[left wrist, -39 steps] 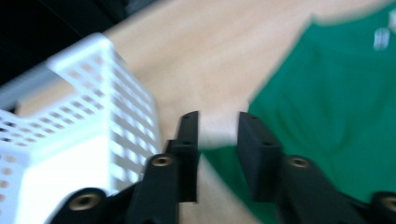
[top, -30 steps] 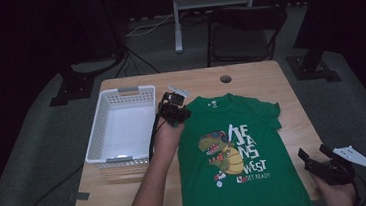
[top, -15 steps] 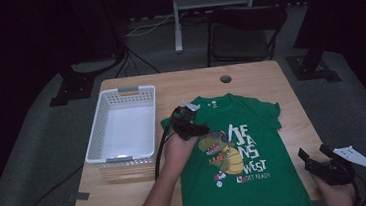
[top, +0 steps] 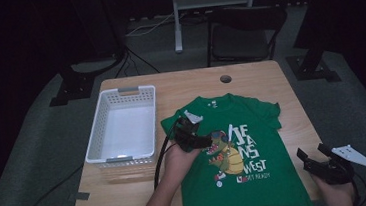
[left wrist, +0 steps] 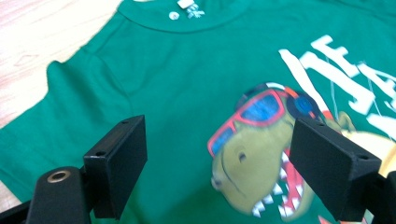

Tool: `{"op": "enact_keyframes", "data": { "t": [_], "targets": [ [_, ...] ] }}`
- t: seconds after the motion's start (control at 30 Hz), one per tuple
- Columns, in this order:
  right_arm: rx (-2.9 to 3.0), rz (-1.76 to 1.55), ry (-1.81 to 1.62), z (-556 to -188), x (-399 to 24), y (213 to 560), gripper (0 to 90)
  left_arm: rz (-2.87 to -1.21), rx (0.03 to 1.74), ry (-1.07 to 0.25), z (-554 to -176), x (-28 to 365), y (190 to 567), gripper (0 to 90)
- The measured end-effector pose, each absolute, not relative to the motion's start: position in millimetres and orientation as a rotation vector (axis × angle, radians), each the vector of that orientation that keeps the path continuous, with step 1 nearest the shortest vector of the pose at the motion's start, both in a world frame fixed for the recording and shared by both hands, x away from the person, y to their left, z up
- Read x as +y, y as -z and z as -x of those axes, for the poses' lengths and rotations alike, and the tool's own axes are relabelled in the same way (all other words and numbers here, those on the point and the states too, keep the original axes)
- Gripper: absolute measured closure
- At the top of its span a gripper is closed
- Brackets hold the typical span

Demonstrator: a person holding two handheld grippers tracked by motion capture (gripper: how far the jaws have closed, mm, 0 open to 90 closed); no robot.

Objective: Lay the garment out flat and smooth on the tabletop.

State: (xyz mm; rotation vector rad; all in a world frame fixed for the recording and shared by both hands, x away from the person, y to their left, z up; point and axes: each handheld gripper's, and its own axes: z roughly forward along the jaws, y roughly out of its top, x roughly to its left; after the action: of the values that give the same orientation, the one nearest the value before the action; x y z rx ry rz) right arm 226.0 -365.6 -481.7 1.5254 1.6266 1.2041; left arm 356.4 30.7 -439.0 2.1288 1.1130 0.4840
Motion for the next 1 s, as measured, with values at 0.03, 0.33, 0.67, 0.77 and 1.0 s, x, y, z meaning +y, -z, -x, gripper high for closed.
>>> {"op": "enact_keyframes", "data": {
  "t": [0.03,0.33,0.67,0.77,1.0],
  "targets": [
    [1.639,-1.518,-1.195,-226.7,-362.8,480.3,17.1,-2.133,1.107,-0.478,-354.7,31.5,439.4,20.2],
    [1.743,-1.477,-1.158,-235.9,-337.9,472.4,17.1,-2.16,1.137,-0.446,-350.3,34.8,453.2,20.2],
    [1.947,-1.483,-1.098,-262.1,-312.9,469.4,19.5,-2.182,1.153,-0.422,-346.5,39.6,463.9,20.2],
    [2.01,-1.467,-1.048,-268.6,-303.4,471.6,19.5,-2.189,1.156,-0.422,-346.5,39.8,466.7,20.2],
    [2.095,-1.423,-0.926,-280.1,-286.0,480.1,19.5,-2.216,1.159,-0.419,-347.4,37.8,474.5,20.2]
  ]
}}
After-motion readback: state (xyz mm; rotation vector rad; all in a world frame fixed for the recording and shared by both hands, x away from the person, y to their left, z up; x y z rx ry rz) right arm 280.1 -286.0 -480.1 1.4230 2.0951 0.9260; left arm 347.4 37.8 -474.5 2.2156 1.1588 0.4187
